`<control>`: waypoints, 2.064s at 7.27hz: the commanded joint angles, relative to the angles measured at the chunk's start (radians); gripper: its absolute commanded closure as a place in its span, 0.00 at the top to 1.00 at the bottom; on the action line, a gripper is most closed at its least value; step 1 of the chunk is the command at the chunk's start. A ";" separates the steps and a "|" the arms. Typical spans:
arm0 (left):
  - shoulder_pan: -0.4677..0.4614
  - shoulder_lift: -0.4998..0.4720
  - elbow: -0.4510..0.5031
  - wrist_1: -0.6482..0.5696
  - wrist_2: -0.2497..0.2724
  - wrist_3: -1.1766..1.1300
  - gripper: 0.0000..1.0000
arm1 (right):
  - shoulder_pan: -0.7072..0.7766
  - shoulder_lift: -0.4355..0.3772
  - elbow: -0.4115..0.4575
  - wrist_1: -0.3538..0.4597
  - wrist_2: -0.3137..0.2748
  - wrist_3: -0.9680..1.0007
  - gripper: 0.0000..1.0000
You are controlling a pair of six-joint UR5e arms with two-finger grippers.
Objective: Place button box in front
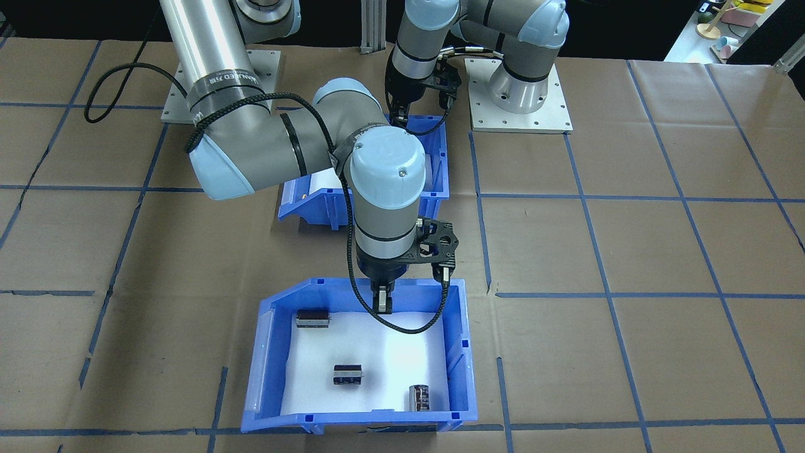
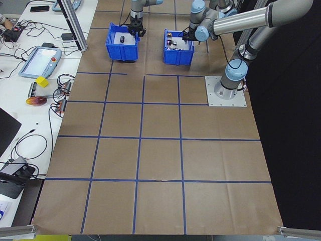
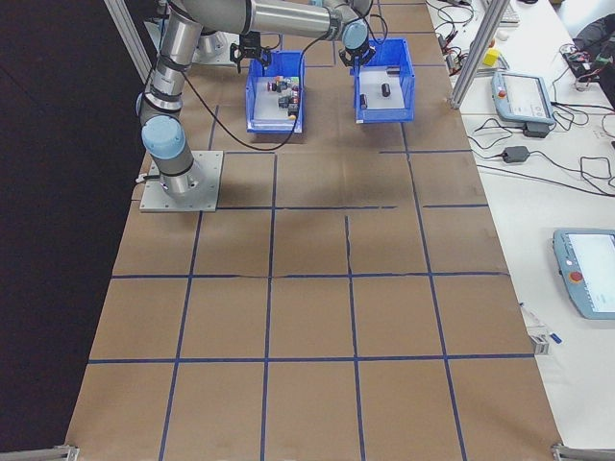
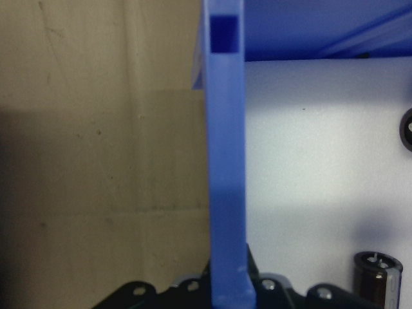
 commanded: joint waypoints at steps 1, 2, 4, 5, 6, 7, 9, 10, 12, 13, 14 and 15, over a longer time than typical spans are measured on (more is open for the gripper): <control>-0.034 -0.047 0.001 0.040 0.025 -0.040 0.75 | -0.149 -0.081 0.007 0.099 0.013 -0.149 0.11; -0.039 -0.045 -0.001 0.057 0.022 -0.042 0.48 | -0.214 -0.110 0.029 0.121 0.011 -0.232 0.11; -0.039 -0.048 -0.013 0.158 0.009 -0.157 0.00 | -0.358 -0.179 0.114 0.120 0.011 -0.439 0.11; -0.039 -0.048 -0.012 0.157 0.006 -0.156 0.00 | -0.426 -0.224 0.163 0.120 0.011 -0.539 0.11; -0.034 -0.025 0.000 0.146 0.017 -0.153 0.00 | -0.489 -0.274 0.226 0.120 0.014 -0.637 0.11; -0.017 -0.004 0.008 0.143 0.020 -0.125 0.00 | -0.544 -0.319 0.298 0.109 0.016 -0.715 0.11; 0.134 -0.007 0.100 0.027 0.048 0.040 0.00 | -0.595 -0.403 0.398 0.103 0.016 -0.762 0.11; 0.249 -0.037 0.147 -0.022 0.040 0.144 0.00 | -0.610 -0.430 0.424 0.101 0.016 -0.764 0.11; 0.319 -0.161 0.271 -0.023 0.016 0.188 0.00 | -0.664 -0.456 0.461 0.101 0.017 -0.762 0.11; 0.317 -0.301 0.404 -0.019 0.014 0.185 0.00 | -0.666 -0.474 0.477 0.098 0.016 -0.761 0.11; 0.311 -0.446 0.553 -0.018 0.009 0.185 0.00 | -0.666 -0.483 0.494 0.094 0.017 -0.759 0.11; 0.304 -0.558 0.677 -0.018 -0.007 0.168 0.00 | -0.666 -0.487 0.507 0.081 0.017 -0.759 0.11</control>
